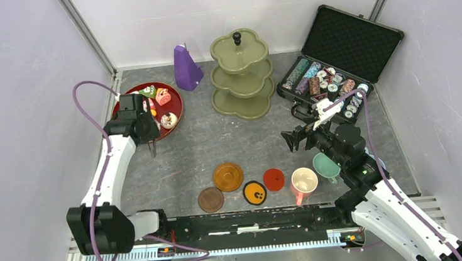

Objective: Serve the afternoon tea

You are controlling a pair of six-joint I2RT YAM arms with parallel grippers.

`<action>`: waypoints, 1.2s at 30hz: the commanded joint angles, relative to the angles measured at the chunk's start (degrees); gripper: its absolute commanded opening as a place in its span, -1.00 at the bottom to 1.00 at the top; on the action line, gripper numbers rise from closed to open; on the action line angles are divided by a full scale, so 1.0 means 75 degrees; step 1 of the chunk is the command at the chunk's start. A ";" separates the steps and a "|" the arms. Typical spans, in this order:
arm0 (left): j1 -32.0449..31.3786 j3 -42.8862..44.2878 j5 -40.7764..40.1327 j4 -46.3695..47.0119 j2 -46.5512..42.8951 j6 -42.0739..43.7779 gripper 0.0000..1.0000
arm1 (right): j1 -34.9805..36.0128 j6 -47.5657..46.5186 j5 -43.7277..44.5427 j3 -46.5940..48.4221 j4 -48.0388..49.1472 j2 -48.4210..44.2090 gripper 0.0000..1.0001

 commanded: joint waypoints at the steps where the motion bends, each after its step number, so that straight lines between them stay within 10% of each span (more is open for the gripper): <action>1: -0.0054 0.0486 0.1276 0.0399 -0.0587 -0.0241 -0.12 | -0.0025 0.0043 -0.0045 0.0127 0.0162 -0.0010 0.96; 14: -0.2439 -0.0223 0.1569 0.4624 0.0637 -0.1843 -0.11 | -0.0025 0.0121 -0.0039 0.0239 0.0139 0.0056 0.96; 36: -0.3163 -0.1283 0.0944 1.0269 0.3522 -0.1019 -0.10 | -0.0025 0.0216 0.0014 0.0192 -0.0210 0.0165 0.96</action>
